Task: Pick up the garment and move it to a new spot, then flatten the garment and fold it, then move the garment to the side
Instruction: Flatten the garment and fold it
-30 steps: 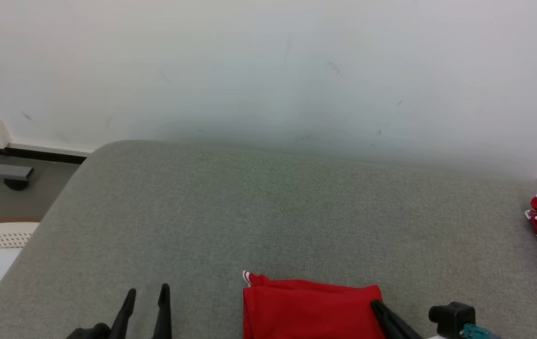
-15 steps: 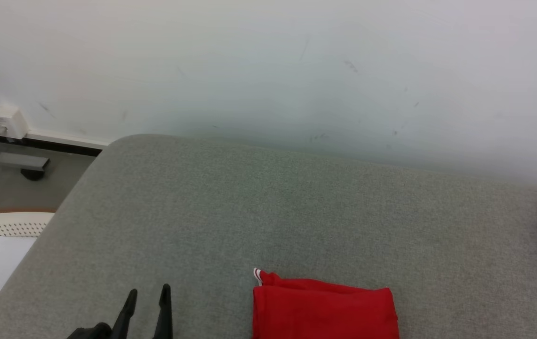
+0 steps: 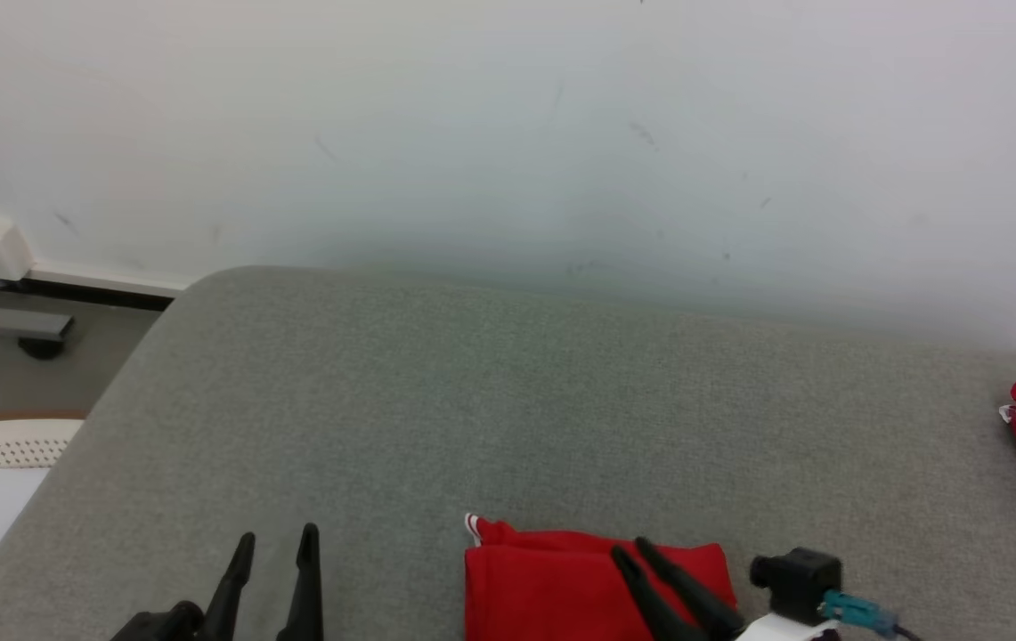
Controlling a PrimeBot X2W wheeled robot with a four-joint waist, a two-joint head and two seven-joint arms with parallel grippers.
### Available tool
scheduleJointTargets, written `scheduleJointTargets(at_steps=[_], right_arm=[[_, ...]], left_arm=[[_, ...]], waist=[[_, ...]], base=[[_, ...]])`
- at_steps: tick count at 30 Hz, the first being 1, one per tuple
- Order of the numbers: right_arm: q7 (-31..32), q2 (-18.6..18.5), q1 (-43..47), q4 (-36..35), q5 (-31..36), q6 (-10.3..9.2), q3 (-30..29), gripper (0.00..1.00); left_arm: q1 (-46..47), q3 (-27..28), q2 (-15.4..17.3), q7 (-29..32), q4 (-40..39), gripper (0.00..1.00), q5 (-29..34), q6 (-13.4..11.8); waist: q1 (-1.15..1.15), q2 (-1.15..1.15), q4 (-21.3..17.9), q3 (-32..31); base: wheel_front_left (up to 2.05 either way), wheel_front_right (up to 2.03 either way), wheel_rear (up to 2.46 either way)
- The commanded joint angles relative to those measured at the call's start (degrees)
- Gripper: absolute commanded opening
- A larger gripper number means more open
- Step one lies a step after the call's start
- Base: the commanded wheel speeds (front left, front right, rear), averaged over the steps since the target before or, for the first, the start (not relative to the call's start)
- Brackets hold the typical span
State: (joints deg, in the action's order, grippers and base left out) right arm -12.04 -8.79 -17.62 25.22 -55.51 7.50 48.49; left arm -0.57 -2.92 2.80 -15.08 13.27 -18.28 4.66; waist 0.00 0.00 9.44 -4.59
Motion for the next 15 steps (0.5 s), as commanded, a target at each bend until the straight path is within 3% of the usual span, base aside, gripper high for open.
scheduleJointTargets(at_steps=[1, 2, 10, 15], right_arm=[[-0.4, -0.8, -0.5, -0.4, 0.7, -0.06, -0.7, 0.64], [-0.9, -1.8, -0.7, -0.7, 1.1, -0.06, -1.9, 1.0], [-2.9, -7.0, 1.7, -2.4, 9.2, -0.06, -15.9, 1.0], [-3.1, -4.9, 6.5, -5.5, 19.2, -0.06, -29.0, 1.0]], left_arm=[[-0.6, 0.1, 0.2, -0.1, -0.3, 1.0, 0.0, 0.2], [-0.8, 0.1, 0.2, -0.1, -0.5, 1.0, 0.0, 0.3], [-0.7, 0.2, 0.2, -0.1, -1.4, 1.0, 0.6, 0.4], [0.0, 0.3, 0.2, -0.1, -1.9, 1.0, 1.0, 0.2]], waist=[[0.0, 0.0, -0.5, -0.1], [0.0, 0.0, -0.9, -0.2], [0.0, 0.0, -3.9, -0.6], [0.0, 0.0, -5.5, -0.4]], base=[[0.0, 0.0, 0.0], [0.0, 0.0, 0.0], [0.0, 0.0, 0.0], [0.0, 0.0, 0.0]])
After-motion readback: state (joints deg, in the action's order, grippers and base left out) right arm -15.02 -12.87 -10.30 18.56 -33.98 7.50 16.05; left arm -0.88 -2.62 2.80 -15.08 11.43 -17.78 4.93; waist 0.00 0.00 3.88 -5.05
